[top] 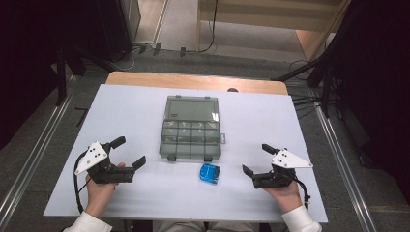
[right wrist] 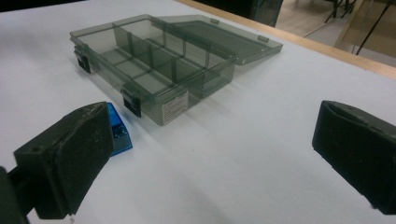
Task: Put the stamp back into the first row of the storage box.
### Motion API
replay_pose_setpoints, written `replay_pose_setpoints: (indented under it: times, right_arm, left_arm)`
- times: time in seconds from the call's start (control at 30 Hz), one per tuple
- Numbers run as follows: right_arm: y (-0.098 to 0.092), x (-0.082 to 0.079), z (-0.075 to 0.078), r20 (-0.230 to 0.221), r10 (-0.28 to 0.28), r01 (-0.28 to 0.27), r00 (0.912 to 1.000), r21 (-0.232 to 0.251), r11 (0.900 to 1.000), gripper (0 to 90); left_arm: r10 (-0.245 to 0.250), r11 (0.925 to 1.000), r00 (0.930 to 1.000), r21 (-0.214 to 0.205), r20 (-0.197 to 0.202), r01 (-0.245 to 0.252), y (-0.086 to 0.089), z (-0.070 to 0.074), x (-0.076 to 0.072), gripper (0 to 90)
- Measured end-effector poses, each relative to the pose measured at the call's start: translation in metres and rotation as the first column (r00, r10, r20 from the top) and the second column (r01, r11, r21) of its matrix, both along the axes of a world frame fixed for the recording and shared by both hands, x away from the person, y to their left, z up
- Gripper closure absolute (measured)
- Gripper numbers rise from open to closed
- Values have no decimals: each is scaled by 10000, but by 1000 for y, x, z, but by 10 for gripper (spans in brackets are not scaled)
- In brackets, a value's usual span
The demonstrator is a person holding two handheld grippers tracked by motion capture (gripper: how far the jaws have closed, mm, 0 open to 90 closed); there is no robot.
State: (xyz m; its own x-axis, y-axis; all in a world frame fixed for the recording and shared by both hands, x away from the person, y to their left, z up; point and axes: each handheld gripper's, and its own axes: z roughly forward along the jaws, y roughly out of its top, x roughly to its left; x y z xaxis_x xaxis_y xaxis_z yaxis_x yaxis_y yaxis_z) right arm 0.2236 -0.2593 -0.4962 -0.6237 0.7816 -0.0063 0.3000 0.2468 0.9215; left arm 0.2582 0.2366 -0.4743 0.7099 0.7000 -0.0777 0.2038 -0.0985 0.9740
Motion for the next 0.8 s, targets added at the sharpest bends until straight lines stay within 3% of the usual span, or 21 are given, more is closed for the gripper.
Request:
replay_pose_setpoints:
  times: [0.8]
  right_arm:
    - [37,1,-5,-614,1040,-1106,9927,-1153,9872,0]
  left_arm:
    - [-178,9998,9998,-39,-78,178,-1,0,0,0]
